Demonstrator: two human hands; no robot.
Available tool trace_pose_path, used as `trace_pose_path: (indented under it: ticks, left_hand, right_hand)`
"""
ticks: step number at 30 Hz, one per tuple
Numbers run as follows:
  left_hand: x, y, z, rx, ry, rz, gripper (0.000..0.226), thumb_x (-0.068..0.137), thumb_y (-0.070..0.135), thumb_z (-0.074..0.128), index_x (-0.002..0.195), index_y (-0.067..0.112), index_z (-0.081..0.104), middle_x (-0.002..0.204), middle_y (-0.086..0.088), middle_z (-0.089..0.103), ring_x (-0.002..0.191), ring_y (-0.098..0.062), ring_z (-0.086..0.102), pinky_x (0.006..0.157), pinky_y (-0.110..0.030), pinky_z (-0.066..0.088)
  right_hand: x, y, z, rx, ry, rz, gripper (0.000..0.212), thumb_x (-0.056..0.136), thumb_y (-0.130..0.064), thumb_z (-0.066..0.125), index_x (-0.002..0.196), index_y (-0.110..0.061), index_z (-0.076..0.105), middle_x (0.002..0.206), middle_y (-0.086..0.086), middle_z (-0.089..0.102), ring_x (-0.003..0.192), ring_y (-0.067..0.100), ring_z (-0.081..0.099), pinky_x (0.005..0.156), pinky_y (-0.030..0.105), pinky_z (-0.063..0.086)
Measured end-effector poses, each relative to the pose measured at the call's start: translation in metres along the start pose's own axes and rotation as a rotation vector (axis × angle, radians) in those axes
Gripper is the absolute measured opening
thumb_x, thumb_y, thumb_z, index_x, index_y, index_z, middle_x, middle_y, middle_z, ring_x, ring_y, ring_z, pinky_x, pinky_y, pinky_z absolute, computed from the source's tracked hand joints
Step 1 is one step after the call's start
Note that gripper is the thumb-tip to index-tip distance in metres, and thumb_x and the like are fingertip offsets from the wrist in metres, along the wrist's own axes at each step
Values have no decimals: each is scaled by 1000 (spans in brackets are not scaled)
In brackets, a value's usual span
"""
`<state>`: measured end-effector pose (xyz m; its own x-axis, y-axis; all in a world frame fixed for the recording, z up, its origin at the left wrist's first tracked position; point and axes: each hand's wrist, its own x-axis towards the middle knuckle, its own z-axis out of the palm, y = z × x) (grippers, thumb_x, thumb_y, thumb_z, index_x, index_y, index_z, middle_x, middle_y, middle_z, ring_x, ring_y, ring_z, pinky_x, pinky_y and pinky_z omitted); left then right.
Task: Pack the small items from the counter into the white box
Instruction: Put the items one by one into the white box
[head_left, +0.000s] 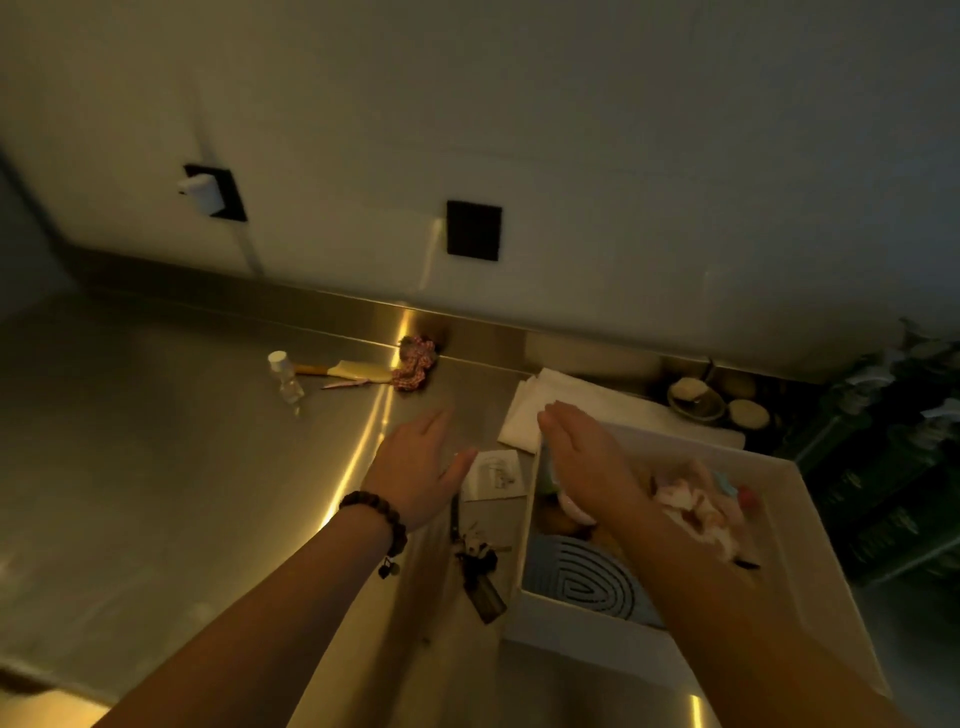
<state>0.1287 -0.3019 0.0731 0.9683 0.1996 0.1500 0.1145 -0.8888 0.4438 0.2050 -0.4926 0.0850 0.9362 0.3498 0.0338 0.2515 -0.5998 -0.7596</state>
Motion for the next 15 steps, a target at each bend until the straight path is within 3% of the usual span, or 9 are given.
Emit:
trace_pose_path:
  ticks: [2,6,10,15]
  left_hand:
    - [-5,-15,-10,23,11,-16,64,92,53,37,145,20,26,149,-4,32,135,-20,29,113,-38,23]
    - [-13,-54,-32,66,14,-51,64,92,54,36,145,19,25,150,-3,31,136,-19,28,113,-39,23]
    - [-7,-111,-46,131,-2,-68,66,92,56,33,145,19,24,151,-4,29,136,-19,28,113,-37,22]
    - [18,-195,-55,106,-30,-110,68,90,59,32,144,19,26,147,-2,35,132,-19,34,110,-37,23]
  right_hand:
    - [3,-11,14,-60,-17,-50,55,96,-48,37,142,-18,37,151,1,33,139,14,26,109,30,15]
    - [12,-34,49,-260,-49,-212,54,97,-44,40,142,-15,37,152,5,30,141,17,20,105,26,12]
    - [28,-54,99,-333,-61,-201,55,95,-44,44,142,-16,37,157,6,19,144,20,12,113,33,12]
    - [65,-70,176,-396,-99,-113,60,92,-46,48,144,-16,36,158,8,14,144,24,11,114,32,12]
